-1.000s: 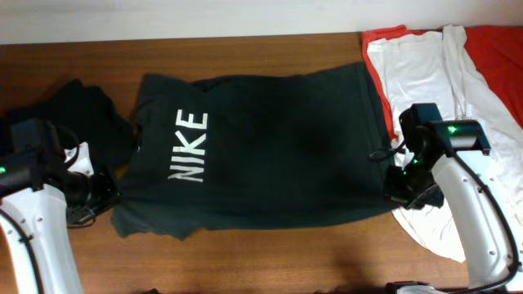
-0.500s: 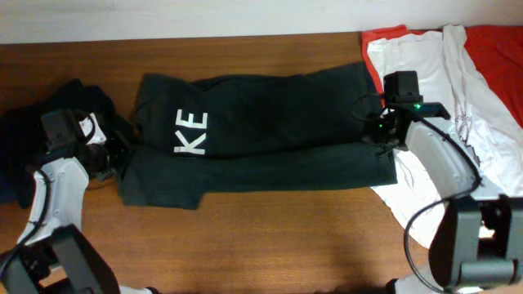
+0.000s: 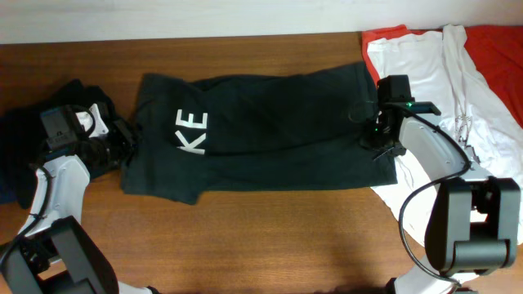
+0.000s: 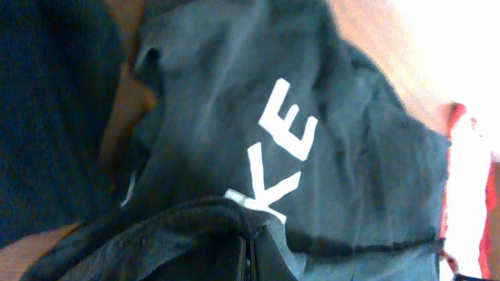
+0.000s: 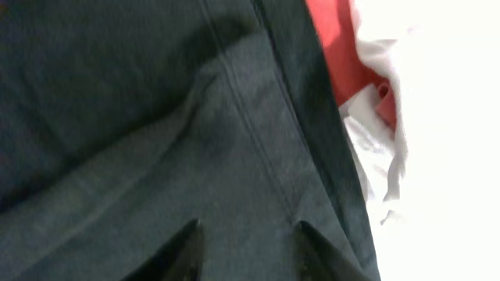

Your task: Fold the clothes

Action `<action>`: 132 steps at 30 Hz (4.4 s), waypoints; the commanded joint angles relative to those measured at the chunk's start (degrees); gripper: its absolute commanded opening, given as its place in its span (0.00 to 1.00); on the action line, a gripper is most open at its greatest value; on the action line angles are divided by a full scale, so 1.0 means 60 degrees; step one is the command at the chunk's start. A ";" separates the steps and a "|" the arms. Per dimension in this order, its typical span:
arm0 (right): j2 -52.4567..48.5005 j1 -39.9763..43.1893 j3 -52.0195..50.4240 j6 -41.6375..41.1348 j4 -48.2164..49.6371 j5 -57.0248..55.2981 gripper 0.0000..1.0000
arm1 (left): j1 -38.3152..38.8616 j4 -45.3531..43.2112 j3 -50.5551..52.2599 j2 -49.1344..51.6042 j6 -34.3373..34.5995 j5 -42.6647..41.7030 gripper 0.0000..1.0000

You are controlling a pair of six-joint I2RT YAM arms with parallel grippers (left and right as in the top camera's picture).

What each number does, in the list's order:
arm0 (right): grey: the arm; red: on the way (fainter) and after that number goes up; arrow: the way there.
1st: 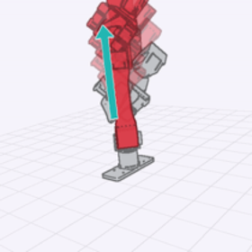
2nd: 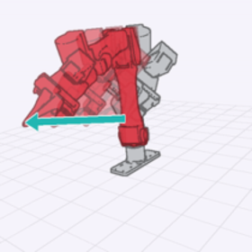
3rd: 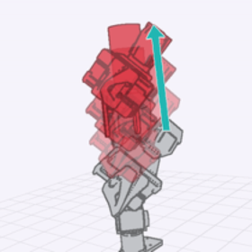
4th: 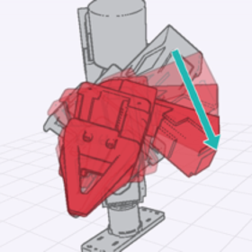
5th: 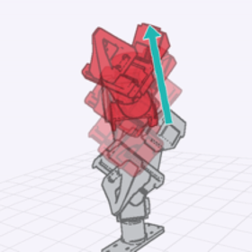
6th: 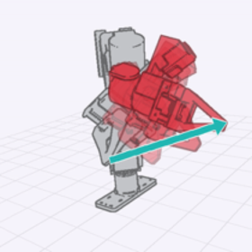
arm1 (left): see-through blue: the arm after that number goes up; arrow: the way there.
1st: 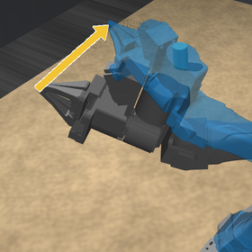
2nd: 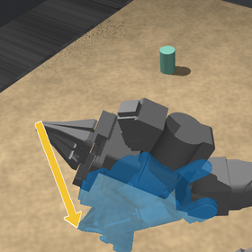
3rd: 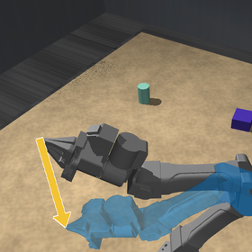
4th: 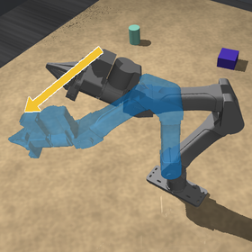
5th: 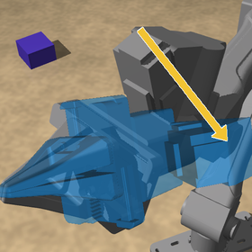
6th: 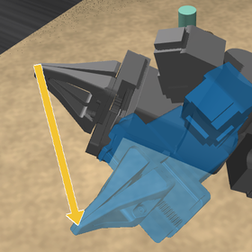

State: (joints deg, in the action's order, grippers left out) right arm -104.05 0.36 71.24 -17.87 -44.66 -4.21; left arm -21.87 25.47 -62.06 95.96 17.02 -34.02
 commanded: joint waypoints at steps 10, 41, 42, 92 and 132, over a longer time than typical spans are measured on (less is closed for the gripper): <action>-0.1184 0.0087 -0.0452 -0.0076 -0.0164 -0.0670 0.31 | 0.0004 0.0907 -0.0018 0.0051 0.1213 -0.0805 0.00; -0.1184 0.0222 -0.0455 -0.0076 -0.0248 -0.1162 0.31 | 0.5523 0.1953 0.0004 0.1362 -0.1847 0.7136 0.48; -0.1184 0.0222 -0.0455 -0.0076 -0.0244 -0.1162 0.31 | 0.5519 0.2004 0.0000 0.1362 -0.1847 0.7140 0.29; -0.1184 0.0222 -0.0455 -0.0076 -0.0433 -0.1158 0.32 | 0.2674 0.4951 -0.3198 0.1366 -0.1705 0.5883 0.90; -0.1184 0.0718 -0.0455 -0.0076 -0.1552 -0.0918 0.43 | 0.2441 0.2670 -0.1628 0.1778 -0.2943 1.1701 0.50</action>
State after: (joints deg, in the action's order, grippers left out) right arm -110.21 2.13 69.10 -18.00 -52.73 -9.06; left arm -6.00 43.46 -70.83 108.29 -1.08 28.75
